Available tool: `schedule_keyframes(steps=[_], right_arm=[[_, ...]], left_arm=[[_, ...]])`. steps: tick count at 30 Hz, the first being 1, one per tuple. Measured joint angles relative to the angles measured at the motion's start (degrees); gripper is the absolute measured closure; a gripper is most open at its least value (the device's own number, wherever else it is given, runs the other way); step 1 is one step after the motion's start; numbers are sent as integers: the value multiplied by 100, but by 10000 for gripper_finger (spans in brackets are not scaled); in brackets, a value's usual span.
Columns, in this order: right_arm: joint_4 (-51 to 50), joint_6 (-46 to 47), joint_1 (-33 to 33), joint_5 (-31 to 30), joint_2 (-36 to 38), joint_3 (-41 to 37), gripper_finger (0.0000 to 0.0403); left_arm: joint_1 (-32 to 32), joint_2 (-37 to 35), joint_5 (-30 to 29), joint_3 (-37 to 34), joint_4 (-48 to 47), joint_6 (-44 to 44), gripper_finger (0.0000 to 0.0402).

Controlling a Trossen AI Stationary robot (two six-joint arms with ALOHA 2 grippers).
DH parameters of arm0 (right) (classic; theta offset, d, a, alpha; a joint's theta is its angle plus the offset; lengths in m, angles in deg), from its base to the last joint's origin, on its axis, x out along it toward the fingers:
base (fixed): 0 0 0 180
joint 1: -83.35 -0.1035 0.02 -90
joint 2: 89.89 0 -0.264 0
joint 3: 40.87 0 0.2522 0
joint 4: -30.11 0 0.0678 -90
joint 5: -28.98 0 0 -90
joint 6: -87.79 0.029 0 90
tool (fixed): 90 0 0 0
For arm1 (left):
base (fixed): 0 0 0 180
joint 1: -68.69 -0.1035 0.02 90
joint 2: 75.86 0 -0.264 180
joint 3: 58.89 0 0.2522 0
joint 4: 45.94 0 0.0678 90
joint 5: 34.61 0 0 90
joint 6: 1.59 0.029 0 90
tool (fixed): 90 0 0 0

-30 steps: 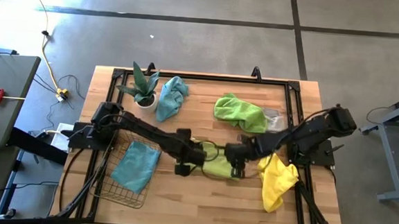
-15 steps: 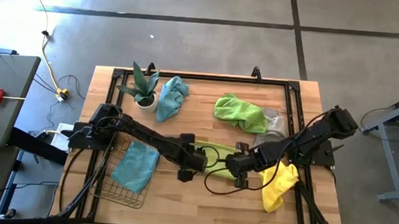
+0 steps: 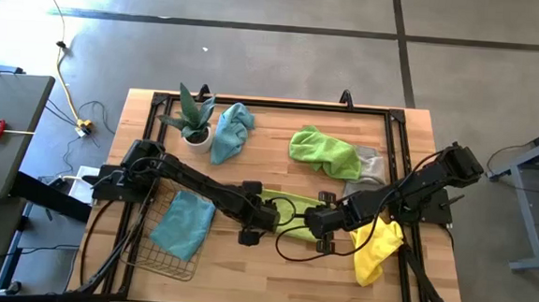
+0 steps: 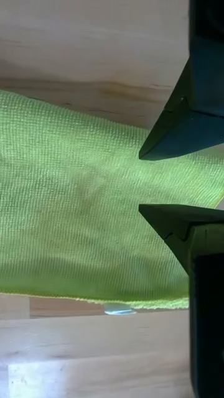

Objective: Fold microfiber towels
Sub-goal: Fold the light green microfiber towel

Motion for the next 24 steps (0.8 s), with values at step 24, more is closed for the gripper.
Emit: schedule_keyframes(steps=[24], right_arm=[[2,0,0,7,0,0,254]], left_arm=[[-122,11,58,-419,631,68,289]])
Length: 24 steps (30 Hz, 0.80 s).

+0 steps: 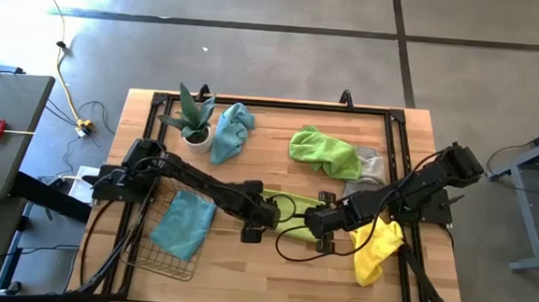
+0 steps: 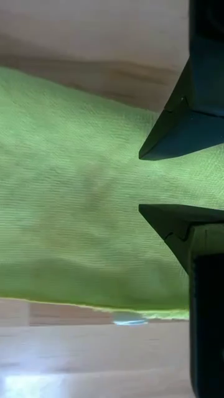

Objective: Fold microfiber towels
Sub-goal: Fold the light green microfiber towel

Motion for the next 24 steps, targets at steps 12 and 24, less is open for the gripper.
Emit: schedule_keyframes(steps=[12,24], right_arm=[[0,0,0,1,0,0,254],[162,304,0,-59,2,0,254]], left_arm=[[2,-4,179,-614,283,-395,289],[179,-4,751,-624,1109,-797,289]])
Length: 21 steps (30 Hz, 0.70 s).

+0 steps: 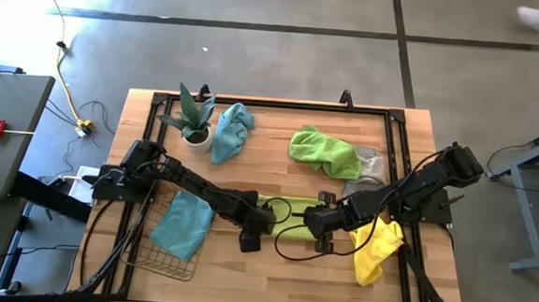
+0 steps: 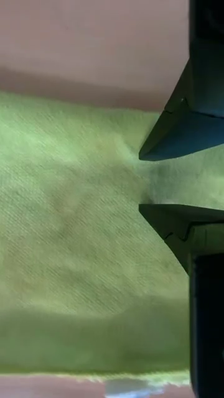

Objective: Fold microfiber towels
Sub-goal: Fold the light green microfiber towel

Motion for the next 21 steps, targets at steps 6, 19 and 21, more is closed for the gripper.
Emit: schedule_keyframes(steps=[6,19,21], right_arm=[[759,1069,0,-54,0,0,254],[1359,2302,118,114,0,0,254],[934,2429,204,474,76,1,254]], left_arm=[[112,0,-44,0,200,147,289],[101,0,-275,0,120,61,289],[101,0,-313,0,44,66,289]])
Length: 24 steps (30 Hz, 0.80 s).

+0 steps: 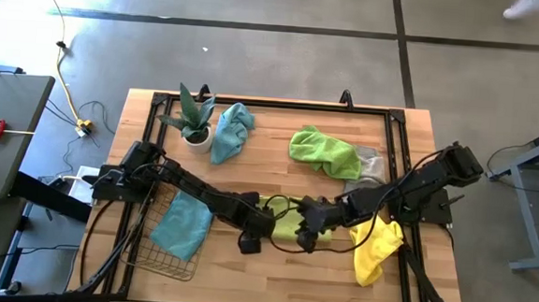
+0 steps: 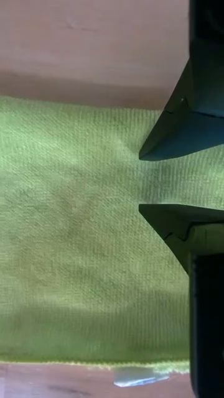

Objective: Fold microfiber towels
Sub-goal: Fold the light green microfiber towel

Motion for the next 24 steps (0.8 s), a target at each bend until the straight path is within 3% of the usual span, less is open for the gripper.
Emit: schedule_keyframes(steps=[4,9,16,24], right_arm=[[-1309,249,174,316,351,2,254],[-2258,465,307,114,628,-106,250],[-697,1257,335,534,846,-1484,245],[532,2209,336,342,1325,-2685,240]], left_arm=[[-4,0,-9,0,-93,41,289],[-5,0,-9,0,-119,40,289],[-14,0,-89,0,-116,102,289],[-132,0,-57,0,-123,192,289]])
